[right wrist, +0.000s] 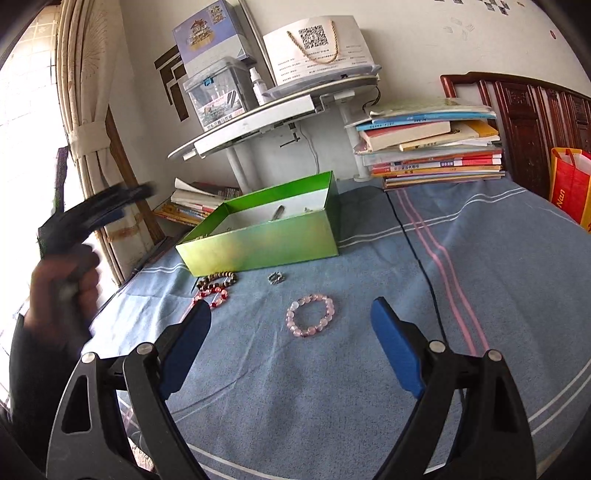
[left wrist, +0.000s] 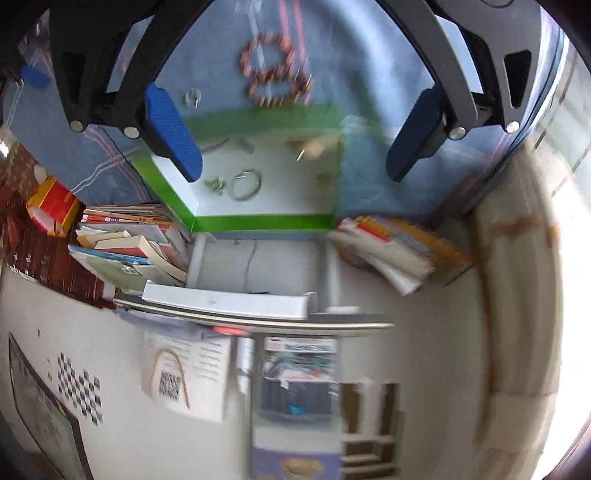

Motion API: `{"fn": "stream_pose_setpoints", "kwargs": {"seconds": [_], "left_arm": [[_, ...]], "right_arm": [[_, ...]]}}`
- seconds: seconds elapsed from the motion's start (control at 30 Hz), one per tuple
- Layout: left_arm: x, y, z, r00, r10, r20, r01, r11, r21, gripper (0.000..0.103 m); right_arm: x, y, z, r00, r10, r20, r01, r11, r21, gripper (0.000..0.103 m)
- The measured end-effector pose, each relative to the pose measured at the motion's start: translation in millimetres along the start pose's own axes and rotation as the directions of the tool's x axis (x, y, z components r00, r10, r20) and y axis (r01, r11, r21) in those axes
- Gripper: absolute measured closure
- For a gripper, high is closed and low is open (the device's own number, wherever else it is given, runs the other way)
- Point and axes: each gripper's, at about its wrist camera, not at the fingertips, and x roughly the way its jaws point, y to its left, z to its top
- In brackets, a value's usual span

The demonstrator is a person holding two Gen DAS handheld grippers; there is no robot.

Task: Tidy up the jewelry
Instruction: 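Withdraw both open tools back over the remaining bracelets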

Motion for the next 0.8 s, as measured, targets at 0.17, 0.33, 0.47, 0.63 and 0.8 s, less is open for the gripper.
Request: {"fn": "stream_pose_setpoints", "kwargs": {"seconds": [0.17,0.33,0.47,0.63,0.8], "left_arm": [[-46,19,-65,0.997,0.030,-0.069,-0.035,0.997,-0.065,0.004],[-68,18,-105,0.994,0.027,-0.102,-0.035,0.997,-0.074,0.004],[-70,9,-118,0.992,0.040,-0.123,-0.042,0.999,-0.013,0.004],[-68,2,-121,0.991,0.053,-0.126,-0.050,0.998,0.027,0.004],[-64,3,-126,0.986,0.013,-0.163,-0.013,1.000,0.001,0.004]], "right_arm": [[5,10,-7,0.999,0.016,-0.030,-0.016,1.000,-0.017,0.017],[-1,24,-9,1.000,0.017,-0.020,-0.018,0.998,-0.052,0.017],[-3,31,-12,0.999,0.012,-0.035,-0.014,0.998,-0.066,0.017],[-9,32,-15,0.999,0.002,-0.034,-0.004,0.998,-0.061,0.017],[-12,33,-16,0.999,-0.006,-0.033,0.004,0.998,-0.060,0.017]]}}
